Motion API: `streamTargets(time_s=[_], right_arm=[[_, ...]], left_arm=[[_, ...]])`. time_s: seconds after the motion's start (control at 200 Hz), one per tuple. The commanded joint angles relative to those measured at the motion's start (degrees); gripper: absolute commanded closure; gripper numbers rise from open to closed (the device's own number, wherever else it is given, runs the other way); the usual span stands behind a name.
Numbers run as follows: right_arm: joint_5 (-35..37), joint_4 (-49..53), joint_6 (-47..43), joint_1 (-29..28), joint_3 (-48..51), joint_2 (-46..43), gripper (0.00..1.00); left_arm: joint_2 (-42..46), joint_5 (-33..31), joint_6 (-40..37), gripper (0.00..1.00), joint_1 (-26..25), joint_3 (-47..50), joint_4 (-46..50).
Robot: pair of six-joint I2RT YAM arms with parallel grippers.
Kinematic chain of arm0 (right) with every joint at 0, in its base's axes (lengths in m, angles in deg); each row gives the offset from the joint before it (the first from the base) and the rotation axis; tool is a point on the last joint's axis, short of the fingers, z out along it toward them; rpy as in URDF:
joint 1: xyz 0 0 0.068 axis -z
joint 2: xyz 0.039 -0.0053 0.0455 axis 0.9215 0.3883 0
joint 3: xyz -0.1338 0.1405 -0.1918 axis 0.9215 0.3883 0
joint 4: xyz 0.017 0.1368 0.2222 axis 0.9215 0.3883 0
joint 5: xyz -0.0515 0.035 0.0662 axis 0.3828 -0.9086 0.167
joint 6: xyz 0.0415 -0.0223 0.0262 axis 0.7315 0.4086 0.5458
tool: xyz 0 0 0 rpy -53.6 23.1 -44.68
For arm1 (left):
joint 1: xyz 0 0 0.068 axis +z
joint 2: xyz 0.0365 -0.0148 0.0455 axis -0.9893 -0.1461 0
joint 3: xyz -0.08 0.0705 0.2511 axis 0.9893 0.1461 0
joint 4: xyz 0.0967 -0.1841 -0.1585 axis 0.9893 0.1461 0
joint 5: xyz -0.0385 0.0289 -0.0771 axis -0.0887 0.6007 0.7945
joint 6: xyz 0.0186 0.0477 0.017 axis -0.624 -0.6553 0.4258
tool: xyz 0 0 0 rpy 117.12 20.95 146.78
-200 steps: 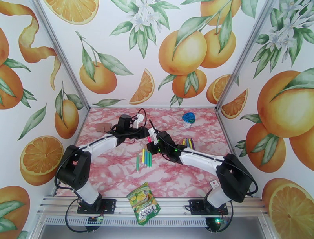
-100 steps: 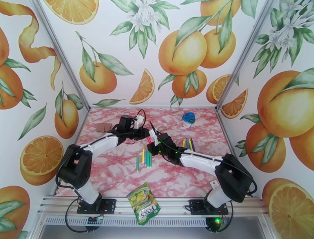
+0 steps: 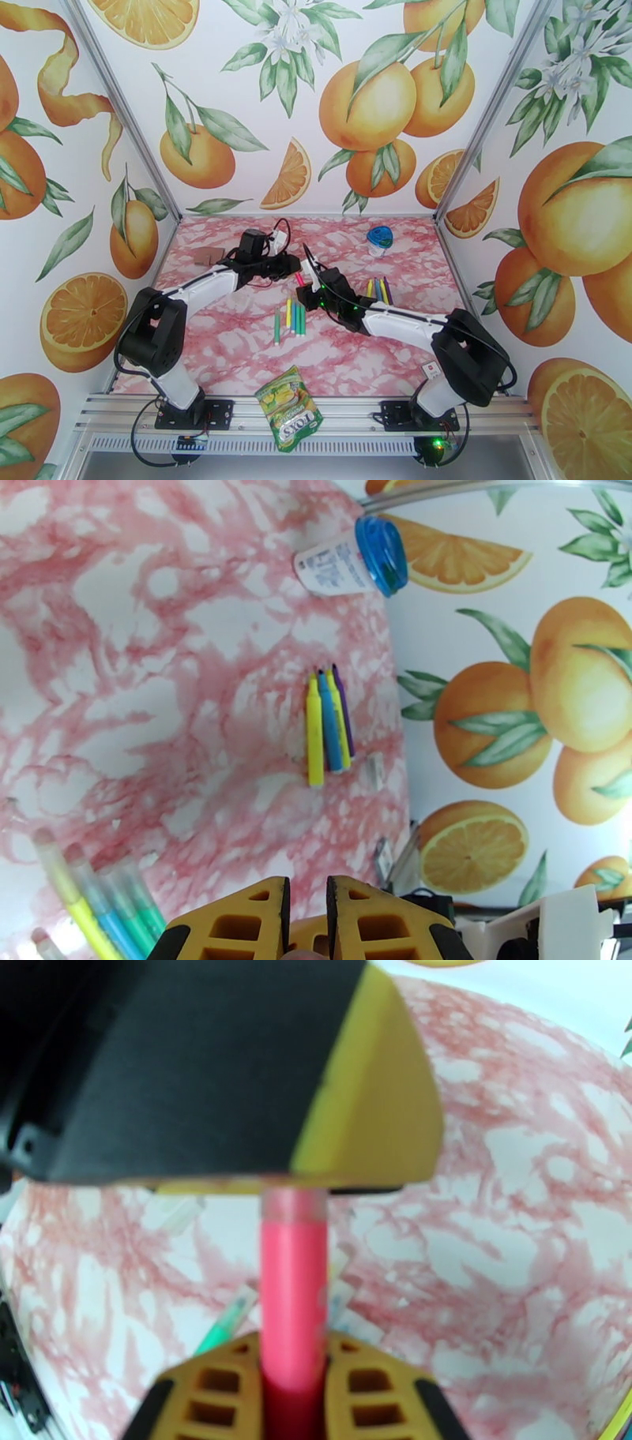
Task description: Open the pen caps
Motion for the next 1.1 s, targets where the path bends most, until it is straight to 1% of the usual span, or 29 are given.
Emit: streamTargets(time_s=[0.0, 0.525, 0.666, 0.801, 0.911, 1.016, 1.096], right_arm=[[-2.0, 4.4, -2.1, -1.1, 3.2, -2.4, 1.00], [3.1, 2.7, -4.6, -2.8, 5.5, -4.6, 1.00], [3.3, 2.7, -4.5, -2.8, 5.4, -4.9, 1.00], [4.8, 3.3, -4.0, -2.8, 5.2, -5.2, 1.00], [7.1, 5.1, -3.4, -2.3, 4.3, -5.2, 1.00], [6.5, 5.4, -1.6, -0.7, 4.1, -5.4, 1.00], [6.3, 5.8, 0.3, 0.7, 3.9, -5.5, 1.00]], left_arm=[[-0.9, -10.5, 0.7, 1.00, 6.0, -4.3, -5.6], [-2.4, -9.1, 4.3, 1.00, 7.9, -5.0, -9.3], [-2.8, -8.2, 3.6, 1.00, 8.2, -5.9, -8.6], [-2.5, -7.9, -1.4, 1.00, 8.2, -7.7, -2.1], [-1.6, -8.1, -7.8, 1.00, 8.2, -9.2, 5.6], [-0.2, -9.5, -13.9, 1.00, 8.2, -10.2, 13.4], [1.1, -11.8, -18.1, 1.00, 8.1, -10.5, 18.9]])
